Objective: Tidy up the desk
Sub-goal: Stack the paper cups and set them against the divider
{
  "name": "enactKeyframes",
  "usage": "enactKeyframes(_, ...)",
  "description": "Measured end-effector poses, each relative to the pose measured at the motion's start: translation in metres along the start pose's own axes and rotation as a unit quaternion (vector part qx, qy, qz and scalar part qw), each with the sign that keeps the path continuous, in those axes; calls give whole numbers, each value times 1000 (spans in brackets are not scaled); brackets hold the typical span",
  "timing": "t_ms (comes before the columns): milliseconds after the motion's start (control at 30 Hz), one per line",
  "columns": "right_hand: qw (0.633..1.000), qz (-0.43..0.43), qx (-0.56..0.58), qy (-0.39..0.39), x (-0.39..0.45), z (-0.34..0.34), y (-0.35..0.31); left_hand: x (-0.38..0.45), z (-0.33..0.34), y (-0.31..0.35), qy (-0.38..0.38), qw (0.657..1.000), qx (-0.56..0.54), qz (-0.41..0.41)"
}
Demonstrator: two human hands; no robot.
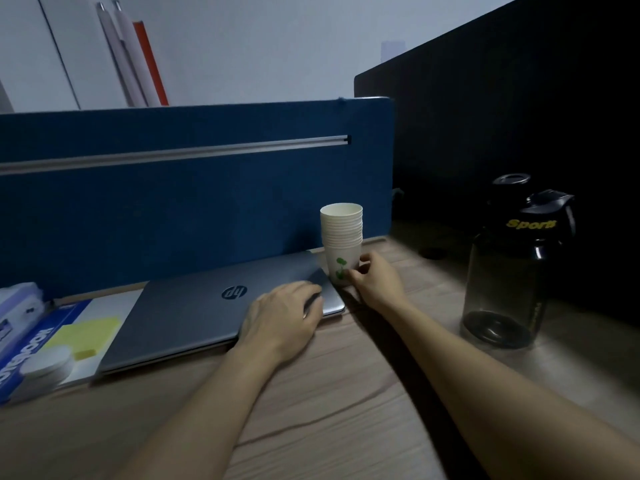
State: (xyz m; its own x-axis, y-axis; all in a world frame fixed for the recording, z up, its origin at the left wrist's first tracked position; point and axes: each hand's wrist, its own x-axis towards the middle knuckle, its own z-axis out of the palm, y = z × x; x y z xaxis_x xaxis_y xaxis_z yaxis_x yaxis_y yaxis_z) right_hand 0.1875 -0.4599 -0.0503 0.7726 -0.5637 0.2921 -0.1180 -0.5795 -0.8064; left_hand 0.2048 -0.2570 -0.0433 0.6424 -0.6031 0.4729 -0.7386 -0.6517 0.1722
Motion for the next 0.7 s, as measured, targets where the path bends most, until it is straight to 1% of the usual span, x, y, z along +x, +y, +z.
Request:
enactKeyframes(100,1000,9,5,-4,19,11,-2,2,1,2,10,1000,2,2)
enactKeyframes(233,999,6,-38,11,42,27,-5,1,4,1,12,1000,6,-3)
enactKeyframes(400,999,13,-52,2,61,36,-6,3,6,0,7,1000,9,-10)
enactKeyframes(567,999,18,-41,1,59,33,-7,3,5,1,0,1000,6,-14)
enactKeyframes(700,999,14,-45,-6,41,23,-9,-3,1,4,3,1000,-2,-13)
